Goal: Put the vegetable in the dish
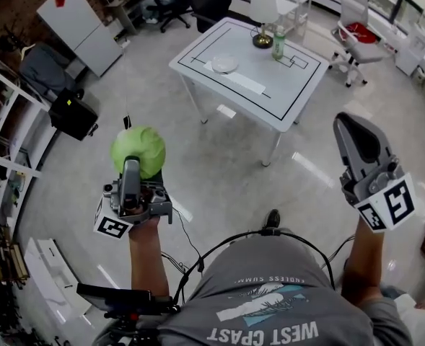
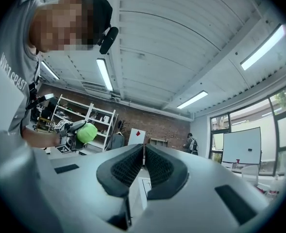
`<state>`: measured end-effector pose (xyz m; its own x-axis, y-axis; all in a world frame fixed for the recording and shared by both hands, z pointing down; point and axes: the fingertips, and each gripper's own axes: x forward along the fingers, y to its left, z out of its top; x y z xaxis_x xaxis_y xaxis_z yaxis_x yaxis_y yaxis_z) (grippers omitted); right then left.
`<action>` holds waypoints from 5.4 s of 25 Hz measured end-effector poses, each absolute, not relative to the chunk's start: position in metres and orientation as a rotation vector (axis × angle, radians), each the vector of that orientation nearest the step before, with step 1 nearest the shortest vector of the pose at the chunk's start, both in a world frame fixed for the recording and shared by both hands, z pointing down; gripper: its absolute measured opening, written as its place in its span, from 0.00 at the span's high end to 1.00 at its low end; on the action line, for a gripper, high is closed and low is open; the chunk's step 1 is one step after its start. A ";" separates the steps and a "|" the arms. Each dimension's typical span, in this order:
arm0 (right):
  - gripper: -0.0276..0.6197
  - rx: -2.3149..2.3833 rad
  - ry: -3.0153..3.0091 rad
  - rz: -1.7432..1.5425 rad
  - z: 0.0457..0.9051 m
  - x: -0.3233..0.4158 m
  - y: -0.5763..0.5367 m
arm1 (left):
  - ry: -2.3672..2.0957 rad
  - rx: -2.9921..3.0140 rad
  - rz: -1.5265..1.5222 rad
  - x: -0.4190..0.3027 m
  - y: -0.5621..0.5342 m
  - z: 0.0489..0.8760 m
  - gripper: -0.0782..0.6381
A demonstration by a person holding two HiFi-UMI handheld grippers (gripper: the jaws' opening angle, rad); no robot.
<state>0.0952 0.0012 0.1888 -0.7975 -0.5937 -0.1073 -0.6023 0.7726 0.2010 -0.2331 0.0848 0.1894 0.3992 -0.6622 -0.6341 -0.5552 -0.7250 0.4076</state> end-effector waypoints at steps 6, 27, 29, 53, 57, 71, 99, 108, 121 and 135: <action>0.94 -0.895 2.940 0.373 0.185 0.109 -0.057 | -1.145 2.492 -1.249 -0.203 0.033 0.185 0.49; 0.94 -0.875 2.926 0.306 0.199 0.128 -0.183 | -1.140 2.514 -1.179 -0.175 -0.107 0.189 0.49; 0.94 -0.907 2.916 0.312 0.197 0.118 -0.190 | -1.127 2.524 -1.161 -0.188 -0.121 0.189 0.49; 0.94 -1.041 2.984 0.331 0.203 0.018 -0.313 | -1.032 2.516 -1.099 -0.272 -0.283 0.217 0.49; 0.94 -0.969 2.994 0.298 0.206 0.023 -0.344 | -1.118 2.500 -1.032 -0.263 -0.310 0.224 0.49; 0.94 -0.750 3.024 0.290 0.222 0.044 -0.433 | -1.220 2.395 -1.005 -0.212 -0.395 0.257 0.49; 0.94 -0.934 3.128 0.046 0.300 -0.005 -0.526 | -1.008 2.071 -0.543 -0.248 -0.579 0.464 0.49; 0.94 -1.020 3.145 -0.059 0.335 -0.002 -0.545 | -0.902 1.956 -0.287 -0.238 -0.619 0.560 0.49; 0.94 -1.113 3.170 -0.196 0.377 0.000 -0.565 | -0.649 1.834 0.027 -0.211 -0.631 0.654 0.49; 0.94 -1.104 3.246 -0.261 0.406 -0.029 -0.569 | -0.517 1.792 0.146 -0.212 -0.619 0.687 0.49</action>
